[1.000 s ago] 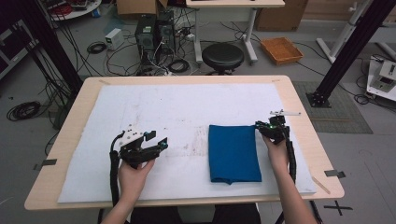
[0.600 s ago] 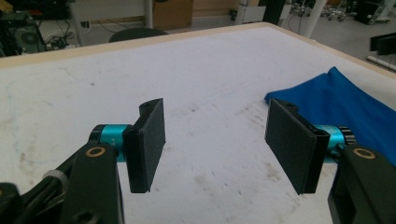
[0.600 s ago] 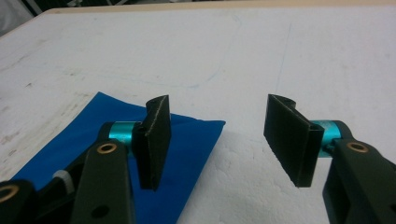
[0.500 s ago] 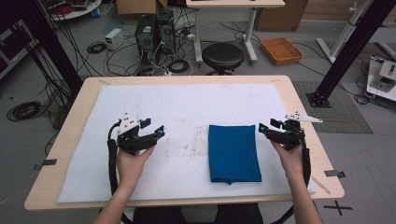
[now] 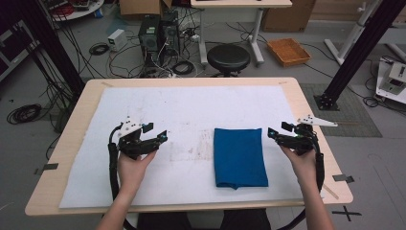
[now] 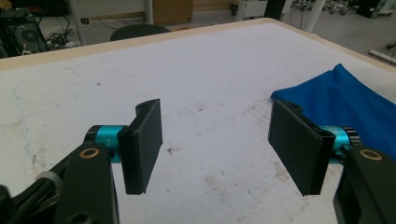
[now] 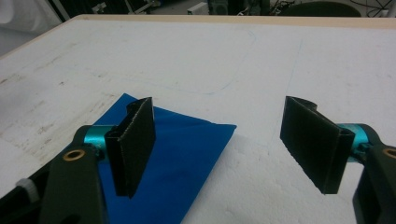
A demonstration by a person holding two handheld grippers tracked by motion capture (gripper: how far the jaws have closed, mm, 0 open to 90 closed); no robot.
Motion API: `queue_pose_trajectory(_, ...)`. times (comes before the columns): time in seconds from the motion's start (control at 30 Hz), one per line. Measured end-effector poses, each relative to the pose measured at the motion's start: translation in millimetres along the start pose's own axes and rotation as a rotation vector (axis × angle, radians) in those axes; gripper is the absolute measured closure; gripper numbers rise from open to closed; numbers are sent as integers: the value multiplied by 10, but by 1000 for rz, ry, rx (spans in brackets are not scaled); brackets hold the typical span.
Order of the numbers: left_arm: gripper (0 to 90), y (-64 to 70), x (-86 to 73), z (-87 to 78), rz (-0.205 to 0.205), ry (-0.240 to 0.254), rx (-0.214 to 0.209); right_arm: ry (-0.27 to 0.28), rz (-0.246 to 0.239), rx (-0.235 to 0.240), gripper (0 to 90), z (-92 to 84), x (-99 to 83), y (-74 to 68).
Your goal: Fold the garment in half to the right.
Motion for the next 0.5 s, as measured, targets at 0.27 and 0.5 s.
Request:
queue_pose_trajectory(0.27,353,-53,-14,-42,6,-2,10,-2,-7,11,258,11,-5,-5)
queue_pose_trajectory(0.5,353,-64,-30,-53,0,-5,10,-12,-9,8,258,33,-18,-11)
Point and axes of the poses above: each handheld gripper's, and its own axes: z roughly forward along the jaws, x roughly out of its top, y roughly to its right, the point moved 9 cm from there along z, roughly forward along the jaws, and after that the axes turned 3 degrees about -y, right-handed, at the moved point
